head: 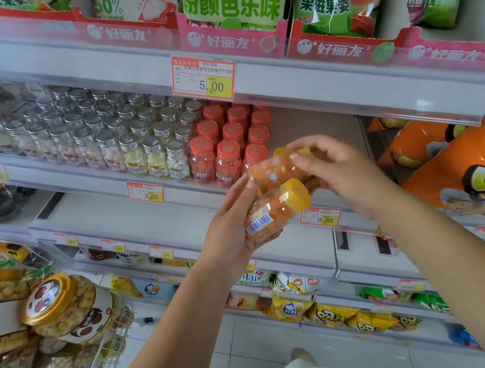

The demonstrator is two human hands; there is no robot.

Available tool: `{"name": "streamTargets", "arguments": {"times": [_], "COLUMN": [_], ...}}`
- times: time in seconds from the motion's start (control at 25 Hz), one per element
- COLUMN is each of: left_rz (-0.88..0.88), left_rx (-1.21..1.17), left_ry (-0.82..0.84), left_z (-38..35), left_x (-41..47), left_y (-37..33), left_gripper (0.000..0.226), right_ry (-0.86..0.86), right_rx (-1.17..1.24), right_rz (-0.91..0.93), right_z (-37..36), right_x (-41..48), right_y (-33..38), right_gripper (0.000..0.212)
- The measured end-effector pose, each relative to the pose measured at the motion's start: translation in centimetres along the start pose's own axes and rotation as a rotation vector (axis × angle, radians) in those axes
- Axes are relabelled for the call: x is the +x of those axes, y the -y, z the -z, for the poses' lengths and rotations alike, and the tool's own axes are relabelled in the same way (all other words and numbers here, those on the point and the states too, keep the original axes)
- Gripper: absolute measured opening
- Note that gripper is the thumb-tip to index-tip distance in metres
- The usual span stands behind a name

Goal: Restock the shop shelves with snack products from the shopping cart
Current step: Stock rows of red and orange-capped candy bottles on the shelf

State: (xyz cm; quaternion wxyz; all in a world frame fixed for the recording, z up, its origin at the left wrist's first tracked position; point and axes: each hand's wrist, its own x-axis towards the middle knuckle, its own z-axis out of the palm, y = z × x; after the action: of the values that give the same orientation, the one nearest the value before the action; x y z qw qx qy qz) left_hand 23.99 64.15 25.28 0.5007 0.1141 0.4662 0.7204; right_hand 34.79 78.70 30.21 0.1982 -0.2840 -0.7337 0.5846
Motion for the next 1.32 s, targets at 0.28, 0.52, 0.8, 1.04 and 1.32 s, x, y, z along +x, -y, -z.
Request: {"name": "streamTargets", "arguments": {"times": [0.28,0.52,0.8,1.04,1.32], "left_rz": [0.042,0.034,0.044,0.058,0.095], "left_rx": [-0.059,-0.086,-0.107,-0.103,-0.13], "left_ry": [-0.097,-0.137,-0.15,-0.138,-0.15], "left_z": [1.3,2.5,3.6,3.6,3.2], "left_x": [0.5,0.8,0.5,0.6,0.8], "left_y": [0.4,0.3,0.5,0.3,0.6], "left_gripper": [0.027,0.034,0.032,0.029,0.022], "right_ry": [-0.363,0.025,0.182,-0.034,0.062], "right_rx": [-0.118,-0.659,-0.629,-0.74,-0.489], "right_rz": [0.063,-0.034,-0.067,-0.19,-0.227], "right_z": [4.1,4.5,3.0,1.6,2.7], "right_x": [4.5,9.7,10.9,11.1,11.1], "right_y": [-1.9,-0.9,-0.4,0.4,0.3], "right_gripper": [0.038,0.033,0.036,0.045,0.019]}}
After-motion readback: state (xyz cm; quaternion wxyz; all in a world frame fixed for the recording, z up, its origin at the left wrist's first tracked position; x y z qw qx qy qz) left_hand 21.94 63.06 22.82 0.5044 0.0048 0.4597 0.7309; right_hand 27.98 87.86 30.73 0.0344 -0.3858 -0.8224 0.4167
